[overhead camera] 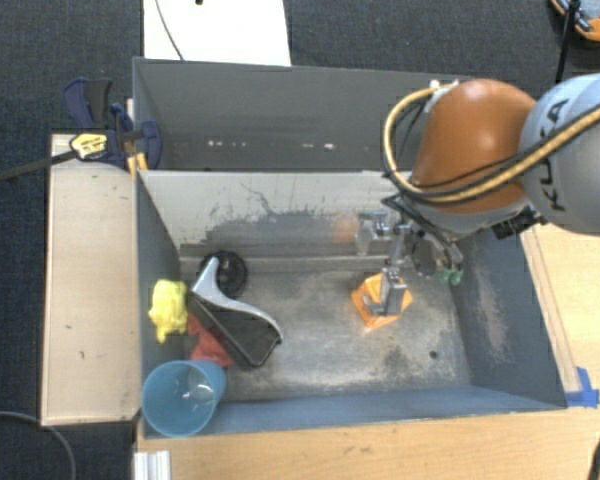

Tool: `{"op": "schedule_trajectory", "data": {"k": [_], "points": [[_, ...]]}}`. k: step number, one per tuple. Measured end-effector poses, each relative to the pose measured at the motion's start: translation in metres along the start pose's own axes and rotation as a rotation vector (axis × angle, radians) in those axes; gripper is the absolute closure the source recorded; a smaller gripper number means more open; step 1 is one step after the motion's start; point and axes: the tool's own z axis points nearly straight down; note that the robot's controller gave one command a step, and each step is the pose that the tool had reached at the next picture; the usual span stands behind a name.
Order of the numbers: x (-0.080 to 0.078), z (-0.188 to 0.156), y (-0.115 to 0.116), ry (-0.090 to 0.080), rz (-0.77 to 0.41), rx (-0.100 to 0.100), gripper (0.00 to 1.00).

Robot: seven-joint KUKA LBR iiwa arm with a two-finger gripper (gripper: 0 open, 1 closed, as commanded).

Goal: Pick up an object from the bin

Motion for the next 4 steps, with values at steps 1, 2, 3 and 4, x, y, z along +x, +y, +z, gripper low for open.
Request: {"op": "schedule_trajectory", "data": {"k": [1, 2, 3, 4], "points": [[0.043, 0.033, -0.012, 0.003, 0.012, 0.004, 0.00], [0.043, 0.037, -0.033, 0.007, -0.039, -0.001, 0.00], [0.020, 0.051, -0.051, 0.000, -0.101, 0.003, 0.00], [0.013, 0.089, -0.064, -0.004, 0.266, -0.001, 1.00]]}}
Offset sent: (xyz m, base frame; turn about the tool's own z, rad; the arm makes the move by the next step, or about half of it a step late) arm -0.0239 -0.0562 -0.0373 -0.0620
